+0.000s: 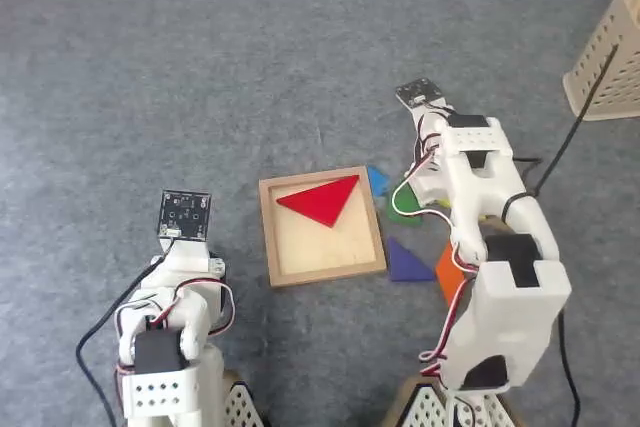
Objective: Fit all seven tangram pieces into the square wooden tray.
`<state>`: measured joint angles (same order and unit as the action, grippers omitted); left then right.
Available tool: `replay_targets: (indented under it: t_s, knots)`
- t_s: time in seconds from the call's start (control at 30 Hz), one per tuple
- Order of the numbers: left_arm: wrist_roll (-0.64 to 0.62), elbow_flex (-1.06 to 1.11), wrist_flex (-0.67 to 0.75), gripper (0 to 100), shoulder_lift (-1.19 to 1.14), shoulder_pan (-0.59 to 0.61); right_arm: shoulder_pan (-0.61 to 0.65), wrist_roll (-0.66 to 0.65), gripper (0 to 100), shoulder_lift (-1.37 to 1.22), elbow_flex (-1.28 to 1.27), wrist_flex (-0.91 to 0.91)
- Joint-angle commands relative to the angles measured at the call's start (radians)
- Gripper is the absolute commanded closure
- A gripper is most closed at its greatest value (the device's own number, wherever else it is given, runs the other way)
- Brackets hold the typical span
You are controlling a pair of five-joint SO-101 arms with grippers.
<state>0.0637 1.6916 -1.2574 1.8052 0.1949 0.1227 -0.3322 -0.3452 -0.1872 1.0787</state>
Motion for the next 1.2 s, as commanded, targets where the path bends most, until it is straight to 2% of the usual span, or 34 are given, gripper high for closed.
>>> replay_targets:
  t_s: [0.0, 0.1, 0.3, 0.5, 0.6, 0.73, 0.9, 1.17]
  knots:
    - [0.005, -0.007, -0.006, 99, 0.018, 0.000, 0.025, 0.118, 69.7, 0.018, 0.100, 0.022]
    - [0.005, -0.007, -0.006, 99, 0.018, 0.000, 0.035, 0.206, 69.7, -0.001, 0.115, 0.016]
    - [0.005, -0.007, -0.006, 99, 0.018, 0.000, 0.042, 0.224, 69.7, -0.093, 0.161, 0.025]
    - [0.005, -0.007, -0.006, 99, 0.018, 0.000, -0.013, 0.218, 69.7, -0.102, 0.198, 0.137]
    - [0.005, -0.007, -0.006, 99, 0.018, 0.000, -0.015, 0.157, 69.6, -0.101, 0.206, 0.182]
    - [0.005, -0.007, -0.006, 99, 0.018, 0.000, -0.021, 0.091, 69.6, -0.097, 0.206, 0.208]
    - [0.005, -0.007, -0.006, 99, 0.018, 0.000, -0.056, 0.092, 69.6, -0.107, 0.207, 0.202]
    - [0.005, -0.007, -0.006, 99, 0.018, 0.000, -0.124, 0.206, 69.7, -0.107, 0.232, 0.163]
